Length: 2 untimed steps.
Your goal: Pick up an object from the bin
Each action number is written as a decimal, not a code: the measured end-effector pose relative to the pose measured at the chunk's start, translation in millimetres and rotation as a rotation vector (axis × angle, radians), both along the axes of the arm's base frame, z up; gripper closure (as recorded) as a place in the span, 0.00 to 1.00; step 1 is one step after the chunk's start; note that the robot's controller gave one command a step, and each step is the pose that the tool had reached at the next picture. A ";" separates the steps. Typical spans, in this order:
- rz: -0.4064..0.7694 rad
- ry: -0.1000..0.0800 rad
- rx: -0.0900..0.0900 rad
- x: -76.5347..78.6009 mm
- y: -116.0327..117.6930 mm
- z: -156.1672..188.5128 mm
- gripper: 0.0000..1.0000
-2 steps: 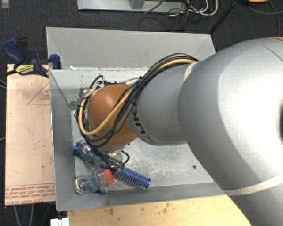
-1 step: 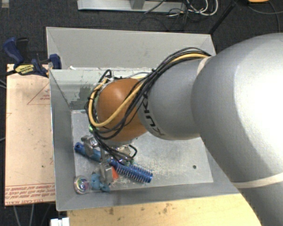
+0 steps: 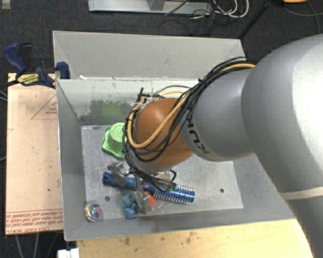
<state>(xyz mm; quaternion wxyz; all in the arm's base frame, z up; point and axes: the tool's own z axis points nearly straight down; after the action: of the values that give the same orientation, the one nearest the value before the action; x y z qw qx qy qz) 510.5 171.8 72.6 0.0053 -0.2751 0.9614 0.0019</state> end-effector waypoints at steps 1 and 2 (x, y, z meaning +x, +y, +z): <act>0.000 0.002 0.000 -0.4 0.7 -0.1 1.00; -0.001 0.007 -0.004 -1.5 -1.1 -1.4 0.00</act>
Offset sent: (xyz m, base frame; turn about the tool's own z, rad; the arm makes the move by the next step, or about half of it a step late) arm 0.0000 0.0000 0.0000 0.0000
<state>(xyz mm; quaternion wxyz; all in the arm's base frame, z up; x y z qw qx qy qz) 508.9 170.7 71.2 0.0015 -0.2749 0.9615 0.0009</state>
